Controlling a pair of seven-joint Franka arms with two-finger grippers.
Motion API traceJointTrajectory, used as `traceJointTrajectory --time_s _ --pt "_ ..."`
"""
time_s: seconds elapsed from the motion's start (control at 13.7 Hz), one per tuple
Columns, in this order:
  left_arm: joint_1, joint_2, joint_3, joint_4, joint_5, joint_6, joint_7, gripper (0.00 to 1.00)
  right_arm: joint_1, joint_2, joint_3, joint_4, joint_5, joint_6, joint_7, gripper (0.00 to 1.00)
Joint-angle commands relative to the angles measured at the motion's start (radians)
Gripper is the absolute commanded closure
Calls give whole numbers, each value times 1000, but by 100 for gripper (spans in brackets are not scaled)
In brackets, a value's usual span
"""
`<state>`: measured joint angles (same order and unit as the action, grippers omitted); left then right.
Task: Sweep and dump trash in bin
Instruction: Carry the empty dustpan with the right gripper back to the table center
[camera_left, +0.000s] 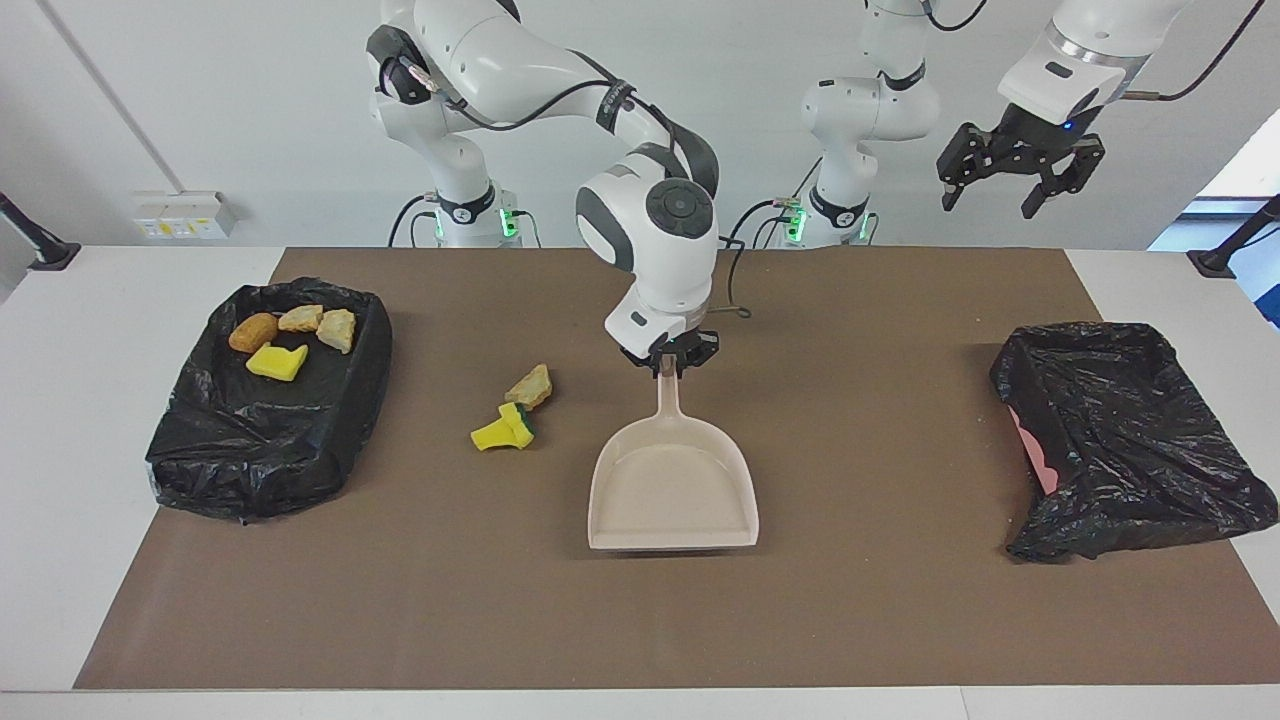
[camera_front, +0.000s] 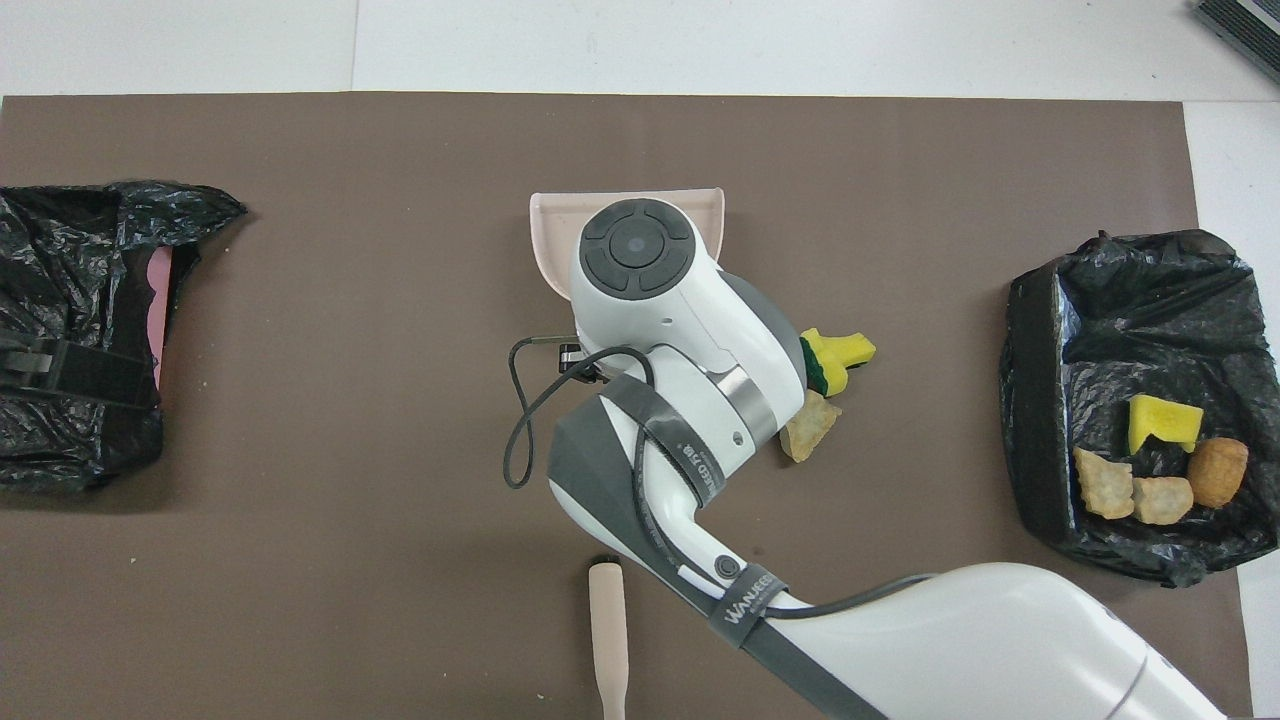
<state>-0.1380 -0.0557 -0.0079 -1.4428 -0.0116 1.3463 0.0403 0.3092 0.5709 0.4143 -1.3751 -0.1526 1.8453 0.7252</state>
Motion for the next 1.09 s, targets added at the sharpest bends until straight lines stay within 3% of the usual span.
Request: traceJointTrajectory --time_s 0.0,0.29,0.8,0.88,0.95,1.02 --pt "3 -9 -3 5 10 -6 3 0 24 35 1 34 -22 51 16 100" --pt "8 -9 -3 2 10 -7 1 0 -10 29 3 -27 4 74 13 100" --pt "1 -10 -3 -2 10 -3 3 0 2 32 3 -38 1 84 14 100" --pt "0 -10 -3 -2 10 -3 3 0 1 34 3 -39 2 88 16 93" --pt "0 -10 -3 -4 10 -4 3 0 -4 35 3 -47 2 92 14 70" --pt "-2 -15 -3 -5 10 -4 1 0 -8 34 3 -67 2 115 14 57"
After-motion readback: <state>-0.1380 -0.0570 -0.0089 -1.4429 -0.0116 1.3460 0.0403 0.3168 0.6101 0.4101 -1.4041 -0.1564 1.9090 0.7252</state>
